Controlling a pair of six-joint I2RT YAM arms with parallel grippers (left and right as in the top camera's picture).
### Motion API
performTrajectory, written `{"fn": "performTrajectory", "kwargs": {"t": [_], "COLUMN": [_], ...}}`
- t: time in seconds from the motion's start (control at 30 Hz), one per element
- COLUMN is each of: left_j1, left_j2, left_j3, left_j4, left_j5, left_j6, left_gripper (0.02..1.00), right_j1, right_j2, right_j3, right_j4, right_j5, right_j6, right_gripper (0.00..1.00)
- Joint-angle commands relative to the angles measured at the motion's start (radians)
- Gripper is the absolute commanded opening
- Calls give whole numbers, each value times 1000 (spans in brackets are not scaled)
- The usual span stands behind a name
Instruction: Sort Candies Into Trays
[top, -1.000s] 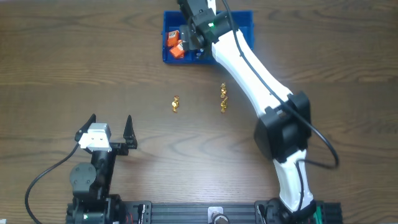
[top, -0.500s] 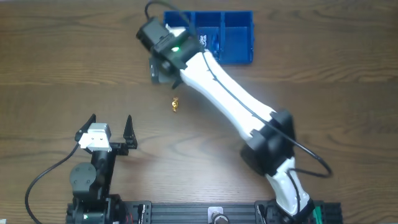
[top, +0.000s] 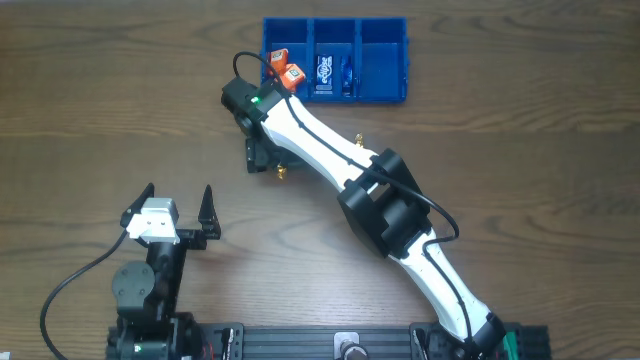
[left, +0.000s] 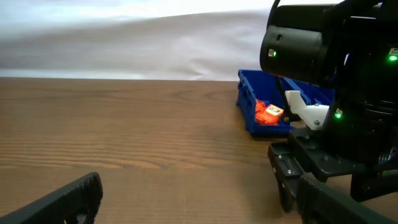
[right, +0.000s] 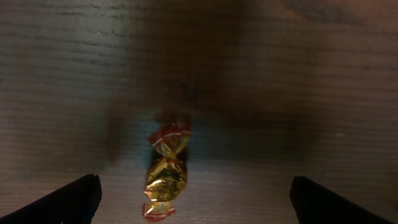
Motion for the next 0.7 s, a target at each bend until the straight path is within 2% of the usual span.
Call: {"fn": "performTrajectory", "kwargs": {"t": [0.03,0.33,0.4,0.47,0.6,0.7], "left_j1": [4,4,4,4,4,4], "left_j2": [-6,-6,-6,-6,-6,-6], "left_j3": [-18,-18,-18,-18,-18,-18], "left_j4": [-35,-35,-35,-35,-35,-35], "left_j5": [22,22,22,22,22,22], "left_j6": [3,3,3,3,3,3], "left_gripper": [998,998,998,998,998,996], "right_j1": [5,5,5,5,5,5], "right_j2": [18,59,59,59,59,59], "right_j3": [1,1,1,2,2,2], "right_j4": [16,58,61,64,48,39], "right_j5": [-13,-54,-54,-54,-55,-55], "right_j6": [21,21,21,21,24,24], "right_gripper": [965,921,884,805,564,454]}}
